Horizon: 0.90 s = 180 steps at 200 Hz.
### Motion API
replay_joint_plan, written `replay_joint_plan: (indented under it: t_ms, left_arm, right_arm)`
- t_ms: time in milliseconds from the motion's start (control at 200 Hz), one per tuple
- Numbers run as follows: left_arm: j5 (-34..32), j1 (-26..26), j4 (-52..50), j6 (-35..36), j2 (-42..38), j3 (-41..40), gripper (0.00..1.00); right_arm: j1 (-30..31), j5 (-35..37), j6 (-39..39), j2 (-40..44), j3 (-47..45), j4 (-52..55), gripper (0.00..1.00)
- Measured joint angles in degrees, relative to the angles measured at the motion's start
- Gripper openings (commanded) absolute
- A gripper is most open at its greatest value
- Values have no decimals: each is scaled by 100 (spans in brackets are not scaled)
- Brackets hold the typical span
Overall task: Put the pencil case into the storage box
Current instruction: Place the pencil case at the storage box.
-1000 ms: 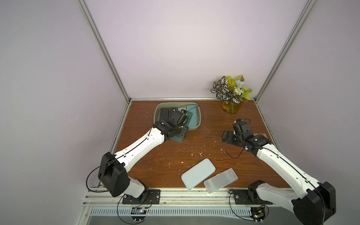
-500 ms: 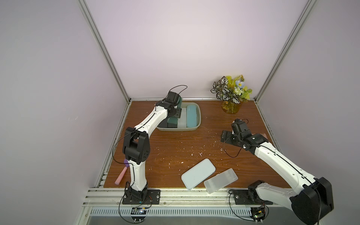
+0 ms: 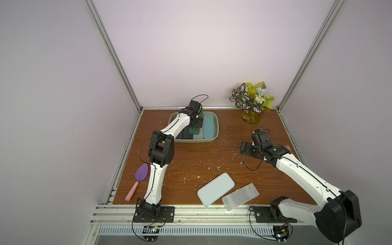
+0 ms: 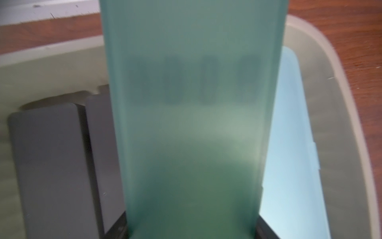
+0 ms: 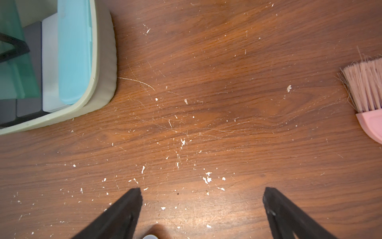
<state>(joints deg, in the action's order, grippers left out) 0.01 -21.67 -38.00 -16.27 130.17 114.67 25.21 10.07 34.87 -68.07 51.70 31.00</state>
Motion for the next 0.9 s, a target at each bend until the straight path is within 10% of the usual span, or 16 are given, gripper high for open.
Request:
replay_joint_plan:
  t_ms: [535,901]
  left_arm:
    - [321,0,-140,-214,275,164,75]
    - [516,7,-133,-328,286,98,72]
  right_arm:
    - [-28,-13,-4,-181,0,-42,99]
    - [-28,-17,-2,-179,0,-42,99]
